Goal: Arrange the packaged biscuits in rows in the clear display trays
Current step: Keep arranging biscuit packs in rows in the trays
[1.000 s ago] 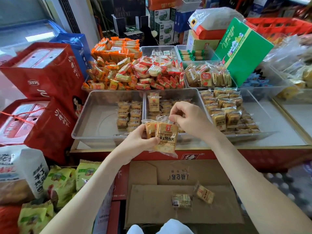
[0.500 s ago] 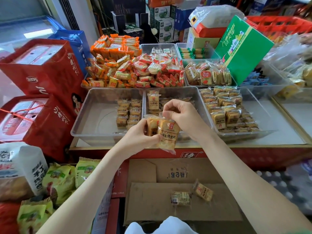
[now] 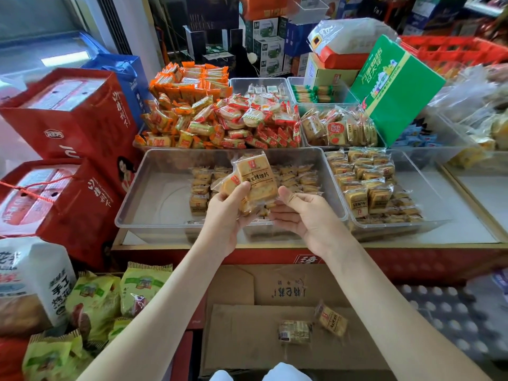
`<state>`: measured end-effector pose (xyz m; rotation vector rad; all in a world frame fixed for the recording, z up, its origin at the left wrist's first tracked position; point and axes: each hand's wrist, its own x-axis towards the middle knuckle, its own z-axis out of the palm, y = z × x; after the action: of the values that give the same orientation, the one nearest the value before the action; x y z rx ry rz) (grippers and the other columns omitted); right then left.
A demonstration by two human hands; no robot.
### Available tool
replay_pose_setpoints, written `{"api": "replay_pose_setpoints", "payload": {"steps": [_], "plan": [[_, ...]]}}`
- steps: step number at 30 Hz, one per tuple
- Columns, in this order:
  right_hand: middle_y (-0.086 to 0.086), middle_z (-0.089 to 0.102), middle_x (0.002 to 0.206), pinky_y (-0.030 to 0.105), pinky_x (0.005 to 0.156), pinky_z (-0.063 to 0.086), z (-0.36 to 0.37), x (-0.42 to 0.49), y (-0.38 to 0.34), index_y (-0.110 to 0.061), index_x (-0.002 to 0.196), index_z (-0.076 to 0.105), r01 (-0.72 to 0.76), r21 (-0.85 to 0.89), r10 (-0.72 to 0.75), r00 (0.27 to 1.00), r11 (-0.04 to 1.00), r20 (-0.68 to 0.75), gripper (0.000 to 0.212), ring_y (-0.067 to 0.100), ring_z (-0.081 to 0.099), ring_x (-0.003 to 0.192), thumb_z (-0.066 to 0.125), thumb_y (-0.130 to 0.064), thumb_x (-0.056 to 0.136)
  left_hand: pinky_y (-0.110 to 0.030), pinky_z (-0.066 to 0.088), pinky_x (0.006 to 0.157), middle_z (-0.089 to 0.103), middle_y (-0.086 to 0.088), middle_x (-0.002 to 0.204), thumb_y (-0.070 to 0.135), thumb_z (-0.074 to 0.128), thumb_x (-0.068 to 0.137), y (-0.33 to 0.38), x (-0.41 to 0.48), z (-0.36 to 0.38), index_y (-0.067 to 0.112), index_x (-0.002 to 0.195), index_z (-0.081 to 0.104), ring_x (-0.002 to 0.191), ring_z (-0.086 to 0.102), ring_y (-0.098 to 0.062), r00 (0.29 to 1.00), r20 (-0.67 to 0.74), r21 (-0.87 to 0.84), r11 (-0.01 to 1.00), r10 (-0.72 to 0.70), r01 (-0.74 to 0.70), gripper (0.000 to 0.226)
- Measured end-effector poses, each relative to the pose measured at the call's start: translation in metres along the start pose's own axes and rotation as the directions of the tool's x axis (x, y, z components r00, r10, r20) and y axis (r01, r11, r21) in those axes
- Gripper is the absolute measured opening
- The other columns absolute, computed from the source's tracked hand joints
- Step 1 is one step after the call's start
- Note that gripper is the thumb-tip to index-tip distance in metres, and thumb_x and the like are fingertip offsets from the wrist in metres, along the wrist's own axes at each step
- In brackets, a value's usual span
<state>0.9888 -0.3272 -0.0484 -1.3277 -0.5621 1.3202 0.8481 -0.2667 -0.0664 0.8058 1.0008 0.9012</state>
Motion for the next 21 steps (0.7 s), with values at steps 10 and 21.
{"api": "replay_pose_setpoints", "payload": {"steps": [10, 21], "plan": [[0.006, 0.068, 0.086, 0.024, 0.066, 0.052, -0.001, 0.003, 0.002, -0.010, 0.090, 0.062, 0.172, -0.054, -0.173, 0.985, 0.984, -0.015, 0.011, 0.018, 0.063, 0.080, 0.054, -0.011, 0.097, -0.036, 0.059, 0.082, 0.073, -0.005, 0.110, 0.024, 0.069, 0.084, 0.002, -0.003, 0.009, 0.016, 0.125, 0.055, 0.098, 0.071, -0.018, 0.990, 0.110, -0.120, 0.990, 0.089, -0.075, 0.045], [0.009, 0.070, 0.096, 0.035, 0.092, 0.054, -0.007, 0.002, -0.001, -0.006, 0.092, 0.058, 0.216, -0.056, -0.201, 0.958, 0.975, 0.202, 0.012, 0.019, 0.068, 0.095, 0.049, -0.008, 0.099, -0.028, 0.059, 0.063, 0.076, -0.004, 0.090, 0.024, 0.070, 0.087, 0.011, -0.003, 0.010, 0.017, 0.105, 0.065, 0.086, 0.073, -0.019, 1.000, 0.029, -0.129, 0.992, 0.008, -0.005, 0.020]]}}
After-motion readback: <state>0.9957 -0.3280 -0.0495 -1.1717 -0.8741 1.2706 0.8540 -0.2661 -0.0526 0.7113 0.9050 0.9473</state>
